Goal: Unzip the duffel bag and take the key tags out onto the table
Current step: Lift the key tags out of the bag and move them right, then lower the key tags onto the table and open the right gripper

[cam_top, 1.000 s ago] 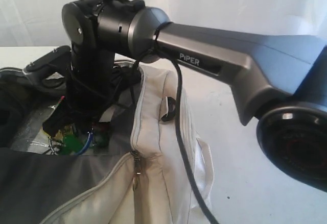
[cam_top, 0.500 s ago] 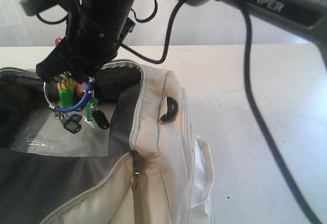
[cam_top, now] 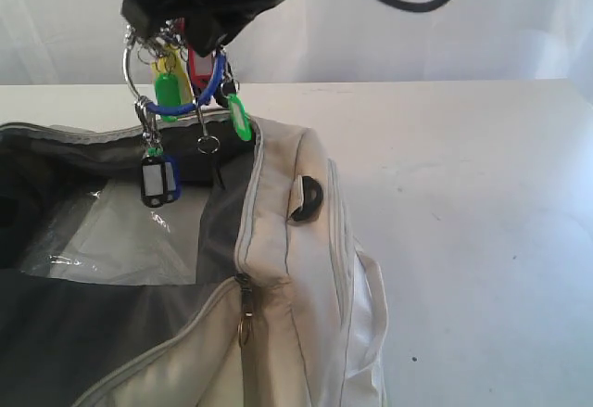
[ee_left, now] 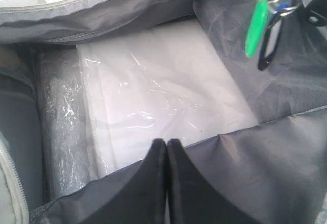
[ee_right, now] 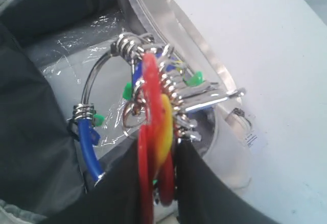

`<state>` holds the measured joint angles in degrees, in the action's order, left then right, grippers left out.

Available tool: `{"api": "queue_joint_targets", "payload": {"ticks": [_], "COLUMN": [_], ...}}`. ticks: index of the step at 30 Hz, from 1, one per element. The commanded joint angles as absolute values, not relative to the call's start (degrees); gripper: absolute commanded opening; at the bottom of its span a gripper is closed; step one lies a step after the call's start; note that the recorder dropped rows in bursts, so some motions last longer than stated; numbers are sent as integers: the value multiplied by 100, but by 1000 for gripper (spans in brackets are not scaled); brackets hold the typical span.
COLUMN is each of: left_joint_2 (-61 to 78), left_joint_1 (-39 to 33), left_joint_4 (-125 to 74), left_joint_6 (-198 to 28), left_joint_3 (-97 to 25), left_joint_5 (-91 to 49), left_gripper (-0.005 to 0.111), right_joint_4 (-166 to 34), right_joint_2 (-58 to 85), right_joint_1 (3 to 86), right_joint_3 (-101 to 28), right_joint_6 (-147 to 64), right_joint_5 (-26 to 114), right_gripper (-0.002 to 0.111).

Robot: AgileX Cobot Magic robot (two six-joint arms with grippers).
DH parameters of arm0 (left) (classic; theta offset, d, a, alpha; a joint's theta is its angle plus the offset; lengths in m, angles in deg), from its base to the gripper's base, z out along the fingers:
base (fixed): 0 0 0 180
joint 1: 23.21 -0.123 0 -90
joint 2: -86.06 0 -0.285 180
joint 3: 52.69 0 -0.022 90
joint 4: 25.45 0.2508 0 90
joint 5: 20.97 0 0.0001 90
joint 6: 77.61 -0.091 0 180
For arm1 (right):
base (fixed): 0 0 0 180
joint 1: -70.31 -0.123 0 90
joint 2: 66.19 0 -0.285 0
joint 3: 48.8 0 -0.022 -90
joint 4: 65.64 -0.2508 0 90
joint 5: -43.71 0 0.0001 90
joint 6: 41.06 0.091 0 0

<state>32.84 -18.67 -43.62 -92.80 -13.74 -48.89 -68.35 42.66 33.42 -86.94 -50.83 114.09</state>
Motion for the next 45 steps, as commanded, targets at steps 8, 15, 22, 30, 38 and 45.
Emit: {"api": "queue_joint_targets", "payload": {"ticks": [8, 15, 22, 30, 38, 45], "left_joint_2": [3290, 3290, 3290, 3290, 3290, 3290], "left_joint_1": [-1832, -1832, -1832, -1832, -1832, -1832], "left_joint_4": [-4448, -4462, -4461, -4471, -4603, -4604], "left_joint_6": [-9281, -9281, -9281, -9281, -9281, -9281], "left_joint_3": [-1326, -1326, -1326, -1326, -1326, -1315], "left_joint_5": [-4962, -4969, -4982, -4982, -4972, -4972], "left_gripper": [0, 0, 0, 0, 0, 0], "right_joint_4": [-6643, -6531, -6564, -6732, -6904, -7500], "right_joint_2": [2641, 2044, 1954, 2192, 2739, 3371], "right_joint_1": [4166, 4716, 5231, 6041, 6355, 6355], "right_joint_3": [-7432, -6252, -4805, -3283, -2158, -2003], "right_joint_6": [-5155, -5130, -5130, -5172, -5198, -5569], "right_joint_5": [11367, 11211, 10363, 9341, 8367, 8122], "right_gripper": [0, 0, 0, 0, 0, 0]}}
